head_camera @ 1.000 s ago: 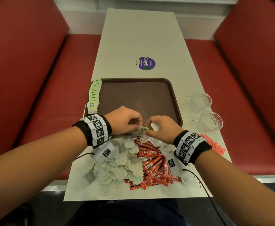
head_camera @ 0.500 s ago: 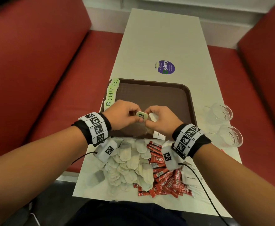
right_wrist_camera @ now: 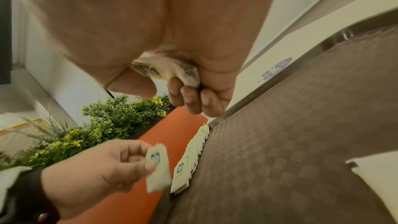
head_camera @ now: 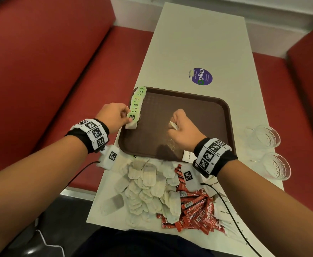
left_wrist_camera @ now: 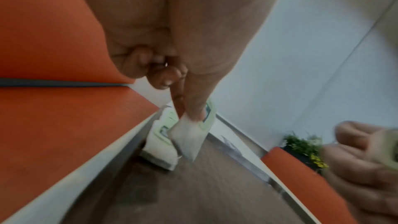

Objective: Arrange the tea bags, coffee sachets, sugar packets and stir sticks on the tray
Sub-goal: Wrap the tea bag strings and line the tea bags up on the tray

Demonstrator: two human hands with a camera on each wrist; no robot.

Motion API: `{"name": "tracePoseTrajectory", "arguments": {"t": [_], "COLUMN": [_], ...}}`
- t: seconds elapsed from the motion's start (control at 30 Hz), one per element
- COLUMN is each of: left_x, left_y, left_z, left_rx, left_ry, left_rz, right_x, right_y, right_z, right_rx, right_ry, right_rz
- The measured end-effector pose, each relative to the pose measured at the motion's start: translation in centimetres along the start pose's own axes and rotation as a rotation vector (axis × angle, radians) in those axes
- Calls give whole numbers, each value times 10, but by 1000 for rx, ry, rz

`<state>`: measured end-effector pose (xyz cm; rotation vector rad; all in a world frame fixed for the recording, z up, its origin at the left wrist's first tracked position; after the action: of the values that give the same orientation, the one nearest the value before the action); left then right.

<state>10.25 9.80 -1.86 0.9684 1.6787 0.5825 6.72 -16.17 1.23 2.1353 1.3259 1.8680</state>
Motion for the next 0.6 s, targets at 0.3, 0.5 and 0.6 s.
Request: {"name": "tracePoseTrajectory", "arguments": {"t": [0.3,0.5,0.6], "left_x": [9,7,1], "left_y": [-12,-13,-21], "left_z": [31,33,32], "left_rx": [38,-25,70], "left_ry": [134,97,6], "left_rz": [120,218,276], "right_x": [-2,-5,-7], "right_y": [-3,-4,-4], "right_z": [4,-2,-2], "right_rx": [-5,15,10], "right_ry": [-17,-33,-47], "right_rz": [-29,-6,-33]}}
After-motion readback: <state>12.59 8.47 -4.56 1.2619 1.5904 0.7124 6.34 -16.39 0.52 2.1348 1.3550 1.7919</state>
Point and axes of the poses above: each hand's wrist, its own z-axis towards the middle knuckle, its own y-axis out of the back of the hand, x = y × z, the point moved 2 cm from there along z, towards the middle knuckle, and after that the axes turned 10 degrees about x, right-handed, at the moved point
